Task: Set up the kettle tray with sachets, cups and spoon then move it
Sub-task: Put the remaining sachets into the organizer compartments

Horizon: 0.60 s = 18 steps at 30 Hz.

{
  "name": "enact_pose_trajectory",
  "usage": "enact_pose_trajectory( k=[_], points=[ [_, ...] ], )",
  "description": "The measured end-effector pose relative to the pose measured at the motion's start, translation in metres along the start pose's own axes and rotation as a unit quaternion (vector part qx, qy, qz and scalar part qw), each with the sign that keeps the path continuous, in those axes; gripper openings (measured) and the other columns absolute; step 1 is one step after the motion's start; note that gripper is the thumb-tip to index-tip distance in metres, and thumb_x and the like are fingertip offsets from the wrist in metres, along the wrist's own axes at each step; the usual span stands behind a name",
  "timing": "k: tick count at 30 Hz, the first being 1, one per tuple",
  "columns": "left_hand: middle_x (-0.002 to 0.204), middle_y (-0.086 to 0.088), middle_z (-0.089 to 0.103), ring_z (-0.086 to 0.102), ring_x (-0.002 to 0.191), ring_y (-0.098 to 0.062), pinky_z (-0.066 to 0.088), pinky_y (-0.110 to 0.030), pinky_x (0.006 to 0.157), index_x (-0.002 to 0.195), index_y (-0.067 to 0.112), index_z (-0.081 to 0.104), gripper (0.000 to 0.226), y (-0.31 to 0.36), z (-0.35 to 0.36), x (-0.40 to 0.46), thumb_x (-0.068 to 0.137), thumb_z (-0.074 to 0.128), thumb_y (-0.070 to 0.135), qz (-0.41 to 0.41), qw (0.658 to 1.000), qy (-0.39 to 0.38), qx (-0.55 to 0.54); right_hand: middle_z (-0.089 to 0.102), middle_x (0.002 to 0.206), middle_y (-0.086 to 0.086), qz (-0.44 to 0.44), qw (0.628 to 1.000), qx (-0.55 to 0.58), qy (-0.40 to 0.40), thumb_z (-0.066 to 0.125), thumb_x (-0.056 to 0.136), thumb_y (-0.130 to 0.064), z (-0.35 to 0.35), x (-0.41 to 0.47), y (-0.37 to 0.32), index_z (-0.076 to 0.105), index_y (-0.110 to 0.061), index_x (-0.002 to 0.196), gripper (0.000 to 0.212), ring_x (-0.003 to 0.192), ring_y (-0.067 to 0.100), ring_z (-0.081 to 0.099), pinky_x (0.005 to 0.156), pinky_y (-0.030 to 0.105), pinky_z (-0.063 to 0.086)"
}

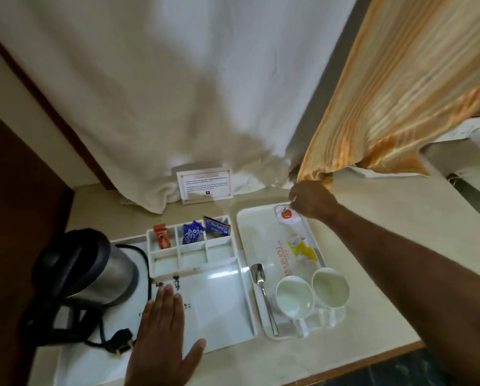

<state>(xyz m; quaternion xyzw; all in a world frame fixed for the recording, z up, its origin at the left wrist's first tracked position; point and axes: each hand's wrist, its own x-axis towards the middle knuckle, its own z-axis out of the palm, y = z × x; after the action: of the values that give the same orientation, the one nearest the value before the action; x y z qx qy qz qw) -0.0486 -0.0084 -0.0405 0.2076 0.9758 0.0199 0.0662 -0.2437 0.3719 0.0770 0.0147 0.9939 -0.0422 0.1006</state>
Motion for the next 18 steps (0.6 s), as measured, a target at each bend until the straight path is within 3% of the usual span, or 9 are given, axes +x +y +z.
enact_pose_trajectory(
  k=[3, 7, 13, 18],
  points=[
    [0.155, -0.030, 0.029, 0.024, 0.145, -0.041, 0.010, -0.045, 0.117, 0.143, -0.011, 0.039, 0.100, -0.001, -0.001, -0.001, 0.090, 0.018, 0.071, 0.000, 1.000, 0.005, 0.008, 0.071, 0.098, 0.016, -0.045, 0.999, 0.007, 0.015, 0.071, 0.081, -0.009, 0.028, -0.004, -0.001, 0.074, 0.001, 0.090, 0.014, 0.095, 0.029, 0.067, 0.080, 0.033, 0.052],
    [0.156, -0.030, 0.028, 0.023, 0.146, -0.041, 0.012, -0.048, 0.117, 0.143, -0.010, 0.038, 0.099, -0.003, 0.004, -0.002, 0.090, 0.021, 0.071, 0.005, 1.000, 0.016, 0.010, 0.065, 0.116, 0.012, 0.040, 0.999, 0.029, 0.011, 0.050, 0.096, -0.024, 0.048, -0.003, -0.002, 0.067, -0.006, 0.106, 0.027, 0.111, 0.028, 0.058, 0.091, 0.035, 0.046],
    [0.160, -0.027, 0.022, 0.020, 0.149, -0.041, 0.016, -0.052, 0.119, 0.147, -0.009, 0.032, 0.098, -0.005, 0.010, -0.003, 0.090, 0.029, 0.070, 0.011, 1.000, 0.029, -0.005, 0.064, 0.118, 0.011, 0.138, 0.986, 0.090, -0.012, 0.068, 0.084, -0.025, 0.045, 0.009, -0.016, 0.061, -0.006, 0.115, 0.037, 0.110, 0.027, 0.062, 0.082, 0.031, 0.050],
    [0.161, -0.026, 0.019, 0.017, 0.150, -0.040, 0.018, -0.052, 0.117, 0.148, -0.008, 0.030, 0.098, -0.003, 0.006, -0.003, 0.089, 0.030, 0.071, 0.006, 1.000, 0.018, -0.013, 0.067, 0.110, 0.010, 0.183, 0.970, 0.154, -0.045, 0.077, 0.073, -0.019, 0.041, 0.013, -0.021, 0.065, -0.005, 0.104, 0.036, 0.103, 0.025, 0.065, 0.071, 0.026, 0.046]
  ],
)
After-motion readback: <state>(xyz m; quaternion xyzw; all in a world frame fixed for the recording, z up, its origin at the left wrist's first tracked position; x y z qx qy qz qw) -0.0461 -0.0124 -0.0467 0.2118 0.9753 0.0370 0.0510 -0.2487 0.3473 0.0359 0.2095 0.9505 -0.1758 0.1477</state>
